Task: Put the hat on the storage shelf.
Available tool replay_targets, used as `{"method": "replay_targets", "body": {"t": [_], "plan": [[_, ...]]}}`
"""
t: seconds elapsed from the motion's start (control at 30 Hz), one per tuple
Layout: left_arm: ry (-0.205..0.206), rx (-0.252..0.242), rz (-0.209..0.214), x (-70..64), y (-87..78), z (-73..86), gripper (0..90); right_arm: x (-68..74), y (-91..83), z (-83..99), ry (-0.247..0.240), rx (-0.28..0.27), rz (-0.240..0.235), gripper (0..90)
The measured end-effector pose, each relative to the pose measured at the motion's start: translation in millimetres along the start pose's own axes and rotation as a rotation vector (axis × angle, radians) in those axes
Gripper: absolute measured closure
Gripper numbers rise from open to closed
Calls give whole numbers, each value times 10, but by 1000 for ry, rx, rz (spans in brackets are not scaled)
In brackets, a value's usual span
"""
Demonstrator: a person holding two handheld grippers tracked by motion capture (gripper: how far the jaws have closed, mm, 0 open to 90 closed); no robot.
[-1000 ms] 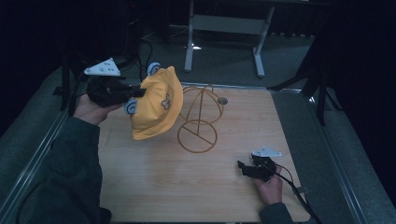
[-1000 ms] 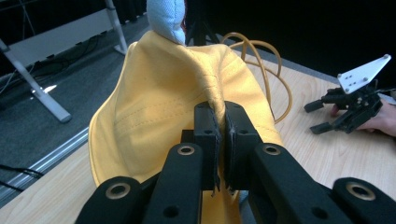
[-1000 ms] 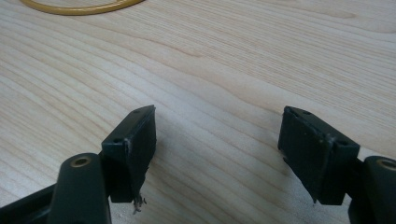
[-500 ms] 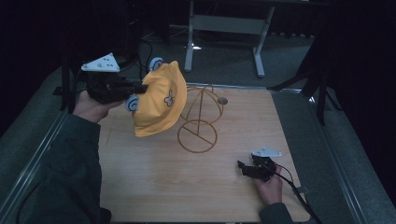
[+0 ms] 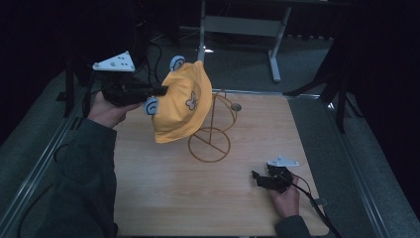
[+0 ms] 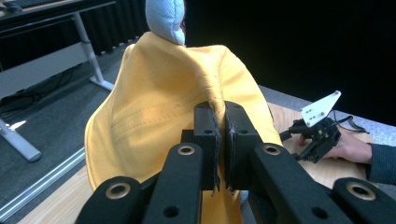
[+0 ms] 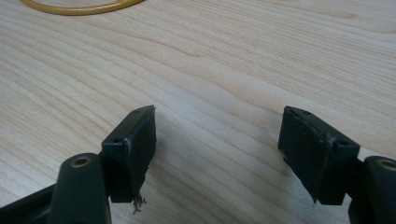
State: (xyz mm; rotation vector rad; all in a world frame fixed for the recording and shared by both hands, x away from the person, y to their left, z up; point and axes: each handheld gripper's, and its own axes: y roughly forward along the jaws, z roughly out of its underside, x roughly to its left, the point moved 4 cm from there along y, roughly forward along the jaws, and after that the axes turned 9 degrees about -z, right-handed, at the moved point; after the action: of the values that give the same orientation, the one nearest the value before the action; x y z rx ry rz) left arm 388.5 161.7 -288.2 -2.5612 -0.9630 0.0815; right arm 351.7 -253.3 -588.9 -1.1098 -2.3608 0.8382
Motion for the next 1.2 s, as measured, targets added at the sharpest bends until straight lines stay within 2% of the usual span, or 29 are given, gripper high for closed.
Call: {"method": "replay_targets", "body": {"t": [0.2, 0.3, 0.33, 0.4, 0.43, 0.47, 0.7, 0.73, 0.83, 0.9, 1.0, 1.13, 1.2], "plan": [[-31, 4, 30, 0, 263, -41, 856, 0, 0, 0, 0, 0, 0, 276], [-41, 24, 27, 13, 416, -51, 856, 1, 0, 0, 1, 0, 0, 276], [-41, 24, 27, 13, 416, -51, 856, 1, 0, 0, 1, 0, 0, 276], [-39, 45, 8, 7, 556, -75, 852, 3, 1, -1, 3, -1, -1, 274], [-42, 71, -25, 0, 694, -98, 850, 3, 1, -1, 3, -1, -1, 275], [-42, 71, -25, 0, 694, -98, 848, 3, 1, -1, 3, -1, -1, 275], [-51, 136, -101, -50, 1105, -130, 819, 3, 1, -1, 3, -1, -1, 273], [-62, 142, -107, -59, 1186, -139, 816, 3, 1, -1, 3, 0, -1, 273], [-72, 166, -96, -89, 1282, -126, 813, 4, 1, 0, 3, 0, -1, 272], [-48, 197, -83, -156, 1358, -106, 808, 5, 1, -1, 2, 0, -2, 270], [-14, 216, -67, -235, 1394, -85, 794, 5, 2, 0, 2, 0, -2, 269], [-45, 223, -114, -185, 1410, -86, 764, 5, 2, -1, 2, 1, -2, 269], [-39, 226, -118, -206, 1439, -77, 752, 5, 2, -1, 2, 1, -2, 268]]}}
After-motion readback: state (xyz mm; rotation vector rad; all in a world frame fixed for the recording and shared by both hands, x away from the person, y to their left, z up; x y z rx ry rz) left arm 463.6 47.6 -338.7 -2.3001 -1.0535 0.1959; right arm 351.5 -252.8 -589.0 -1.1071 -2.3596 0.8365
